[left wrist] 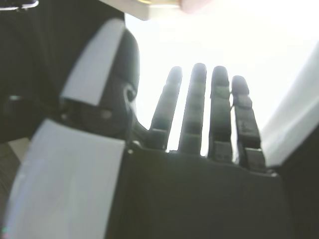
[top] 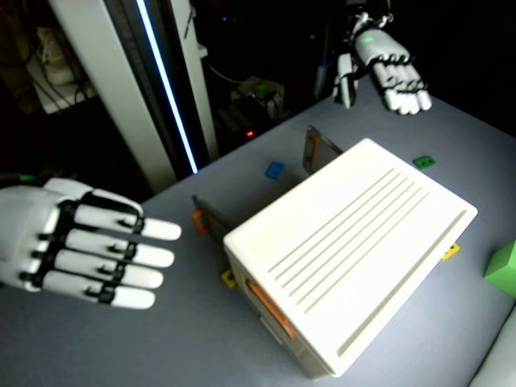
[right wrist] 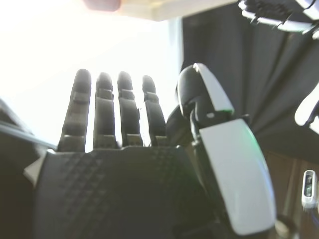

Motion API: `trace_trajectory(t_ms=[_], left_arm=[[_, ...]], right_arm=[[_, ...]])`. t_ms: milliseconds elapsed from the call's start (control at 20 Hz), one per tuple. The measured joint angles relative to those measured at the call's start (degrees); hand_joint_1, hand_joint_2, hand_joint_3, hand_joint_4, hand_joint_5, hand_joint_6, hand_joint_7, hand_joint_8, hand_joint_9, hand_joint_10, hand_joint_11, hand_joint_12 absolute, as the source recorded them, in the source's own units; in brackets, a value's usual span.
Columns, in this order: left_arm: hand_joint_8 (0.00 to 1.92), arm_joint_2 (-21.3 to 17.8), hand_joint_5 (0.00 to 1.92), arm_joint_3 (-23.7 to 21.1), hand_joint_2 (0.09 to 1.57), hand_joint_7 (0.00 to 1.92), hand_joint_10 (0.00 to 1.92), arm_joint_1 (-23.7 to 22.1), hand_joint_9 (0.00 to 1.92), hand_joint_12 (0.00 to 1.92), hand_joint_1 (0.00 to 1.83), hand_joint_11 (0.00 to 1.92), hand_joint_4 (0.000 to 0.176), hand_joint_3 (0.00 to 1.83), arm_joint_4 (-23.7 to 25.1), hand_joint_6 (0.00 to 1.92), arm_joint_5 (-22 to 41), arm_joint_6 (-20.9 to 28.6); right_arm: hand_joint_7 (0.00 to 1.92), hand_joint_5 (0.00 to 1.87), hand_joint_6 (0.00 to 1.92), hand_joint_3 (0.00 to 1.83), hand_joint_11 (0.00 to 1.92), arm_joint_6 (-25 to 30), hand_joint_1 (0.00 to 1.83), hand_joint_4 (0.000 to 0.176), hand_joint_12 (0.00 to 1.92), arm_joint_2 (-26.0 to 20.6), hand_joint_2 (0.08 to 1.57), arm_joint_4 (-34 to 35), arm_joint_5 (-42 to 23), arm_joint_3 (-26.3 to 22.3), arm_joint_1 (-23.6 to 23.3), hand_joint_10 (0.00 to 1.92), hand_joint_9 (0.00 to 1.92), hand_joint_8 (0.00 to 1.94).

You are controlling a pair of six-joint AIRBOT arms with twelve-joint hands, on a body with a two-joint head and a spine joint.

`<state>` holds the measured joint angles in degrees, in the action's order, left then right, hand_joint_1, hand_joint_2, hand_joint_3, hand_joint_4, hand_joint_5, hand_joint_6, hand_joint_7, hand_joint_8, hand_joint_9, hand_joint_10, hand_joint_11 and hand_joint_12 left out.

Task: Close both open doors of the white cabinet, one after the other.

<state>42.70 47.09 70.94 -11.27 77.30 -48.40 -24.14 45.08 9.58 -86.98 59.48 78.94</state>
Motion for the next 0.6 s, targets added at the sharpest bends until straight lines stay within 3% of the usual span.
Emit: trace_trajectory(t_ms=[50, 100, 250, 400, 450, 600], left_arm=[[0.00, 0.0, 0.06, 0.0, 1.36, 0.10, 0.00, 0.0, 0.09, 0.25, 0.00, 0.00, 0.000, 0.02, -0.2, 0.00, -0.7, 0.0], [0.00, 0.2, 0.08, 0.0, 1.37, 0.11, 0.01, 0.0, 0.10, 0.29, 0.00, 0.00, 0.000, 0.01, -0.4, 0.00, -2.0, 0.0], [0.00, 1.2, 0.05, 0.0, 1.38, 0.09, 0.00, 0.0, 0.08, 0.27, 0.00, 0.00, 0.000, 0.01, -0.2, 0.00, -3.7, 0.1], [0.00, 1.5, 0.12, 0.0, 1.41, 0.13, 0.00, 0.0, 0.13, 0.39, 0.00, 0.00, 0.000, 0.01, 0.2, 0.00, -4.2, 0.6], [0.00, 1.5, 0.15, 0.1, 1.43, 0.14, 0.00, -0.1, 0.15, 0.47, 0.00, 0.00, 0.000, 0.00, 0.6, 0.00, -4.5, 1.3], [0.00, 1.8, 0.14, 0.2, 1.43, 0.12, 0.00, -1.6, 0.14, 0.44, 0.00, 0.00, 0.000, 0.00, 6.0, 0.00, -6.8, 2.4]], right_arm=[[0.06, 0.08, 0.00, 0.00, 0.05, -0.7, 0.00, 0.013, 0.02, 0.0, 1.52, -0.2, 0.8, -0.1, 0.0, 0.01, 0.03, 0.01], [0.06, 0.07, 0.00, 0.00, 0.07, -3.0, 0.00, 0.000, 0.02, 0.0, 1.52, -0.2, 2.4, -0.5, 0.0, 0.02, 0.05, 0.01], [0.04, 0.05, 0.00, 0.00, 0.08, -4.2, 0.00, 0.000, 0.02, 0.0, 1.50, -1.9, 5.5, -0.9, 0.0, 0.01, 0.05, 0.00], [0.06, 0.06, 0.01, 0.00, 0.10, -4.2, 0.00, 0.003, 0.02, 0.0, 1.51, -2.7, 6.5, -1.0, 0.0, 0.02, 0.07, 0.01], [0.05, 0.05, 0.00, 0.00, 0.09, -4.2, 0.00, 0.021, 0.02, 0.0, 1.49, -2.5, 6.7, -0.9, 0.0, 0.01, 0.06, 0.00], [0.05, 0.05, 0.00, 0.00, 0.11, -4.2, 0.00, 0.016, 0.02, 0.1, 1.49, -2.6, 7.3, -0.9, 0.0, 0.01, 0.07, 0.00]])
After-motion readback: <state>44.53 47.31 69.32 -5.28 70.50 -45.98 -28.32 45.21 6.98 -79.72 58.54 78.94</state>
